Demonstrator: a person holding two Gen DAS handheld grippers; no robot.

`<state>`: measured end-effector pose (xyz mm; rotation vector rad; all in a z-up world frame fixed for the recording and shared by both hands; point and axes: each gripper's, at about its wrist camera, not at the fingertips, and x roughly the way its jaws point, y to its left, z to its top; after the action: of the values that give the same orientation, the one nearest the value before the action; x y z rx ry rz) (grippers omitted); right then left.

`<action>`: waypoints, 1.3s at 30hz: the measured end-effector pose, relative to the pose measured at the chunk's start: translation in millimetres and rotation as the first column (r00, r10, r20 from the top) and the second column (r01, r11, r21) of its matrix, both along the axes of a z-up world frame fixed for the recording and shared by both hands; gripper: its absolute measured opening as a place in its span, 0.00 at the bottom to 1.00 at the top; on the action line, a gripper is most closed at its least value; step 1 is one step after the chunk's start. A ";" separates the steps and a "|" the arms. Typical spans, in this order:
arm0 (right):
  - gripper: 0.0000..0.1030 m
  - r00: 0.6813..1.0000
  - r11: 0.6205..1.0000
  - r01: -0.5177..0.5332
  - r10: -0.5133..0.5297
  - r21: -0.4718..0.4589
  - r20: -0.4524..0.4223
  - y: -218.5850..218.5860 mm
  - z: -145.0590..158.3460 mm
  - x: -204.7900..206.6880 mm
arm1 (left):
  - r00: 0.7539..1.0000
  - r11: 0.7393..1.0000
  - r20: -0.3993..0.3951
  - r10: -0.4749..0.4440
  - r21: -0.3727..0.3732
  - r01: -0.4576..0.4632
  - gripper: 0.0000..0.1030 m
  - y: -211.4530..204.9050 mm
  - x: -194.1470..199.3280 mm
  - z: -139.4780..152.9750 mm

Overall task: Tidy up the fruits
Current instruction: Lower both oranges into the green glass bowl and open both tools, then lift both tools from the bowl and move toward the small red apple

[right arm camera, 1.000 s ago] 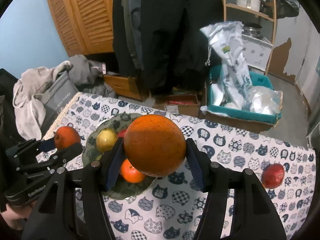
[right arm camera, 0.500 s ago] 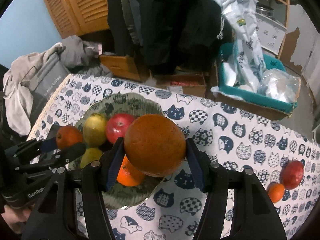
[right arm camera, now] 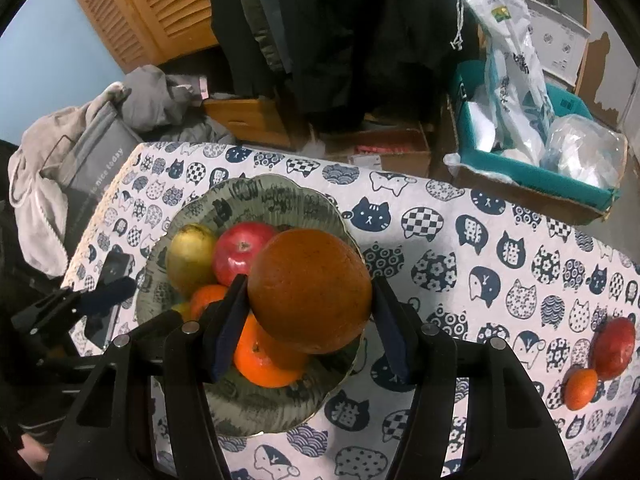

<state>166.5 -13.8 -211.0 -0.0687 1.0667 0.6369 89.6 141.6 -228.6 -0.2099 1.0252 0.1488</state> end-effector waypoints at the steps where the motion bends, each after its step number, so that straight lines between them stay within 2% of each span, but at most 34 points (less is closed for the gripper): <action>1: 0.60 1.000 1.000 -0.001 0.001 0.002 -0.005 0.7 -1.2 0.5 | 1.000 1.000 -0.001 0.004 0.000 -0.004 0.65 1.3 -0.6 0.5; 9: 0.63 1.000 1.000 -0.022 0.022 -0.008 -0.016 8.7 -7.0 0.4 | 0.998 0.998 0.000 0.055 -0.010 -0.055 0.65 14.7 -7.8 6.1; 16: 0.64 1.000 1.000 -0.019 0.018 0.022 0.024 5.4 10.2 -2.0 | 0.998 0.998 0.019 0.057 -0.012 -0.057 0.65 15.4 -13.4 14.8; 20: 0.64 0.998 1.000 -0.005 0.005 -0.006 0.068 2.2 21.3 -5.6 | 0.998 0.998 0.037 0.053 -0.017 -0.052 0.65 12.6 -16.5 23.3; 24: 0.65 0.992 0.998 0.016 -0.009 -0.054 0.122 -3.8 32.8 -11.7 | 0.997 0.999 0.063 0.050 -0.008 -0.049 0.73 7.6 -20.5 34.4; 26: 0.68 0.989 0.997 0.029 -0.018 -0.072 0.146 -8.6 38.3 -13.8 | 0.996 0.999 0.077 0.047 -0.004 -0.047 0.74 5.3 -22.1 40.3; 31: 0.69 0.981 0.993 0.066 -0.047 -0.096 0.189 -23.0 52.8 -18.7 | 0.994 0.999 0.106 0.041 -0.005 -0.041 0.78 -1.3 -27.6 54.3; 39: 0.74 0.959 0.985 0.107 -0.066 -0.134 0.277 -44.3 77.7 -33.9 | 0.990 1.000 0.137 0.019 0.014 -0.021 0.78 -13.7 -37.2 73.5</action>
<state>132.5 -58.1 -133.4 -0.2311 0.8443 0.4527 52.5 127.9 -155.1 -0.2133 0.8848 0.1584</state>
